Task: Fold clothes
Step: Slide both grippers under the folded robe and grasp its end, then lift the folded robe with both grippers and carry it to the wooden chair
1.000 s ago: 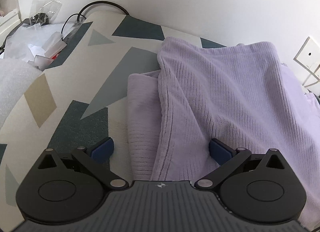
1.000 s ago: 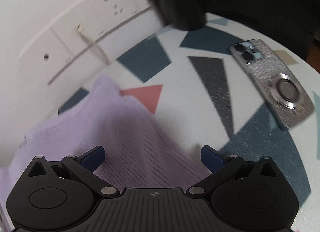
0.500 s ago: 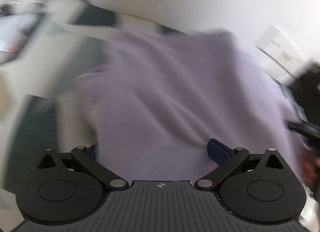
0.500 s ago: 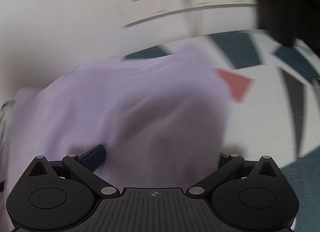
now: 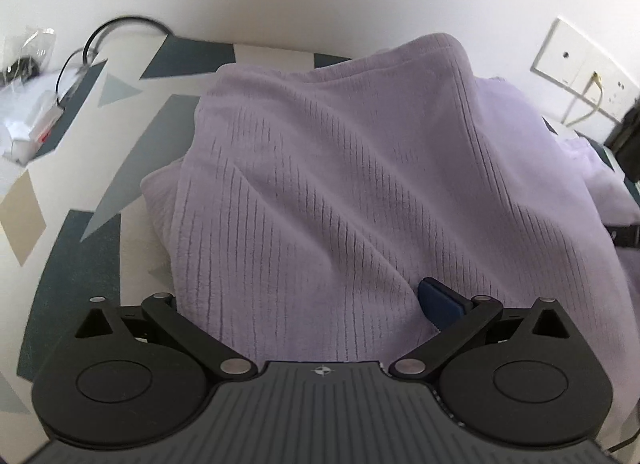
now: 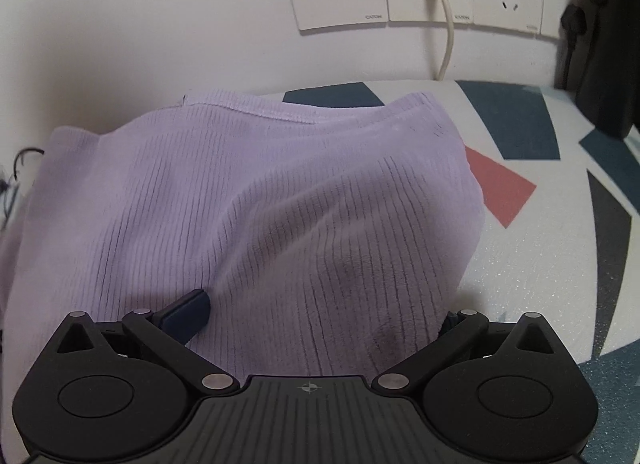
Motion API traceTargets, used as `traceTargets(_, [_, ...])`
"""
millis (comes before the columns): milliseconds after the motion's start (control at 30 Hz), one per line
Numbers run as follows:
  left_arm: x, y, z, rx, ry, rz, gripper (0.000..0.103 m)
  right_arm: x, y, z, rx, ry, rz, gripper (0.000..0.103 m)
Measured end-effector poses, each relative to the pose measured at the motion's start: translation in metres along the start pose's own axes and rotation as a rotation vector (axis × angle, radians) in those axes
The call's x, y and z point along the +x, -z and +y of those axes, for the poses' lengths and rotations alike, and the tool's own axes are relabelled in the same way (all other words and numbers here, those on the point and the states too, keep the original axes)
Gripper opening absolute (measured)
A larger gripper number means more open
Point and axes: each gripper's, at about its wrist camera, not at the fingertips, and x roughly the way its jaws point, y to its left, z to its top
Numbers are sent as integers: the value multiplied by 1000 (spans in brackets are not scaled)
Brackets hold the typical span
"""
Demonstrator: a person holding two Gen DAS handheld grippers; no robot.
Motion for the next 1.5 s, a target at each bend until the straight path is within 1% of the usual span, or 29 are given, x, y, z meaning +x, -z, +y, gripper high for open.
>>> traceTargets(67, [-3,1,2,-31,34,21,100,-1,1,4,-2,-20,5,102])
traceTargets(100, [-5,3,2,-39,45,30,100,-2,2,6,-16,-50,17,102])
traceTargets(200, [-5,10,-3,14,16,21,103,-1,-2,4,-51,-76,40,102])
traceTargets(267, [-2,9,-7,18,-16,17,103,0,-6,0,-57,-91,49,102])
traceTargets(367, [0,7,-10,-28,-53,-1,103,2,-6,5,-93,-60,46,102])
traceTargets(433, [-3,11,-12,-53,-69,-23,101,4,-5,12,-124,-32,46,102])
traceTargets(467, [-8,15,-14,-63,-70,-35,91,5,-4,15,-139,-18,46,101])
traceTargets(500, [-14,18,-15,-82,-66,-40,76,3,-5,14,-129,-27,46,94])
traceTargets(533, [-19,19,-14,-105,-61,-35,69,0,-5,14,-132,-48,44,86])
traceTargets(567, [-24,19,-14,-129,-56,-27,60,-4,-5,14,-135,-70,42,69])
traceTargets(600, [-29,21,-13,-158,-54,-8,57,-5,-5,15,-143,-97,52,59])
traceTargets(667, [-36,26,-11,-215,-51,15,51,-6,-3,21,-172,-132,65,54])
traceTargets(733, [-47,36,-15,-233,-72,2,47,-5,0,28,-191,-166,67,49])
traceTargets(767, [-53,42,-18,-235,-89,-10,45,-7,2,32,-197,-185,63,44])
traceTargets(800, [-61,48,-22,-234,-114,-31,44,-9,5,37,-202,-204,58,40])
traceTargets(833, [-70,53,-24,-233,-135,-53,42,-13,8,41,-208,-224,47,39])
traceTargets(900, [-92,60,-23,-246,-145,-117,38,-25,16,48,-211,-268,4,33])
traceTargets(967, [-120,63,-20,-267,-152,-183,37,-39,19,50,-194,-342,-39,31])
traceTargets(1067, [-159,58,-18,-273,-193,-251,35,-61,13,50,-133,-483,-109,29])
traceTargets(1133, [-186,58,-13,-291,-207,-301,35,-73,4,58,-141,-544,-151,29])
traceTargets(1267, [-237,72,-1,-359,-260,-388,35,-95,-10,87,-189,-675,-171,29])
traceTargets(1333, [-264,89,7,-394,-312,-426,35,-108,-12,106,-225,-736,-172,29])
traceTargets(1433, [-303,120,25,-480,-356,-463,35,-128,-10,136,-288,-820,-160,29])
traceTargets(1500, [-327,143,37,-515,-391,-487,35,-149,1,162,-341,-868,-146,29])
